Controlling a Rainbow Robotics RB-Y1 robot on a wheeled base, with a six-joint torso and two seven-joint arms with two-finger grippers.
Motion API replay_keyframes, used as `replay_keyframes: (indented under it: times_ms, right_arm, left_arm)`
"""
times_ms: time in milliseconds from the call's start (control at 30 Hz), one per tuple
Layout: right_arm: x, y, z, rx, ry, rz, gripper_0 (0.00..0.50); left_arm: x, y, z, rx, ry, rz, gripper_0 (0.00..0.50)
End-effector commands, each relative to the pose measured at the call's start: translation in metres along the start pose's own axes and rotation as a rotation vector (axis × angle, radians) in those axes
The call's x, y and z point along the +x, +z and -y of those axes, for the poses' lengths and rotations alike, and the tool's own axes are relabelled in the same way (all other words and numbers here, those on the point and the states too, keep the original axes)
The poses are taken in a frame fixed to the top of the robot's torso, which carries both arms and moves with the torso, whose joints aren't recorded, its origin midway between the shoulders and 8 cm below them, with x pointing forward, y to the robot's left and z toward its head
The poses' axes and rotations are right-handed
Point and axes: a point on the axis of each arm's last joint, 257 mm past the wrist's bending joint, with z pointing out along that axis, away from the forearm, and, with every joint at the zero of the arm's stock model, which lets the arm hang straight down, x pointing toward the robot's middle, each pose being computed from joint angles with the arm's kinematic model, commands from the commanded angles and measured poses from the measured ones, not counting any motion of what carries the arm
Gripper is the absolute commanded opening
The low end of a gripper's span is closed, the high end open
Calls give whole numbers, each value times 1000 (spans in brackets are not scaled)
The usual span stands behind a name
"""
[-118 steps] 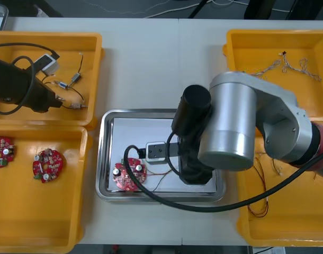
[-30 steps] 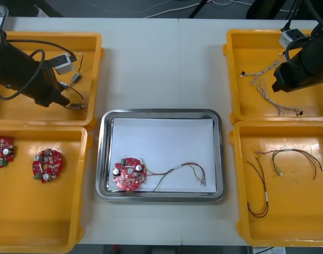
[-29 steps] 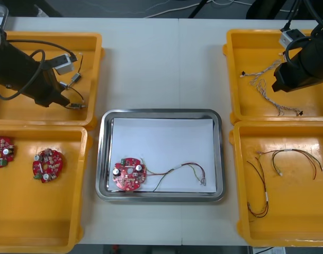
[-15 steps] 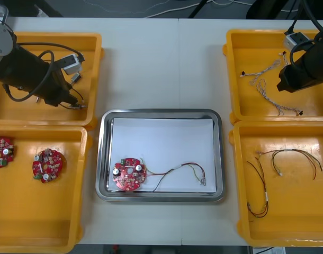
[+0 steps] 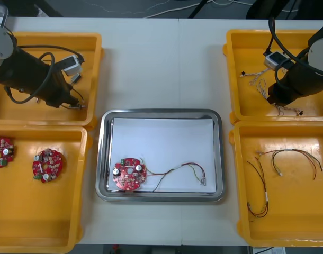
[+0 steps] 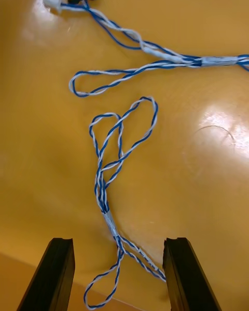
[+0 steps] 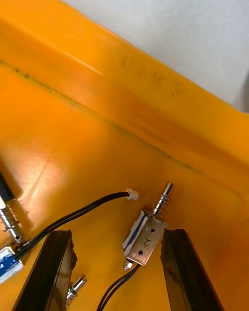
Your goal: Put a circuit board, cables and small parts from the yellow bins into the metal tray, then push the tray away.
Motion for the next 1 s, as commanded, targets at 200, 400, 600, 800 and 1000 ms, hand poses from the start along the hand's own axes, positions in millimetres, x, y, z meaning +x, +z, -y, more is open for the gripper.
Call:
replay_keyframes:
  times_ms: [200, 400, 600, 800, 1000]
  right_arm:
    - [-10, -14, 26, 34, -178, 20, 500]
    - [-8, -7, 23, 26, -200, 22, 500]
    - [-7, 0, 20, 35, -221, 18, 500]
    - [-3, 14, 15, 19, -204, 17, 500]
    - [-4, 19, 10, 17, -210, 16, 500]
  left_arm:
    - [12, 16, 18, 32, 55, 5, 500]
    - [11, 20, 21, 35, 53, 9, 500]
    - [7, 26, 22, 26, 57, 12, 500]
    - [5, 30, 24, 25, 58, 12, 500]
    - [6, 32, 23, 19, 61, 6, 499]
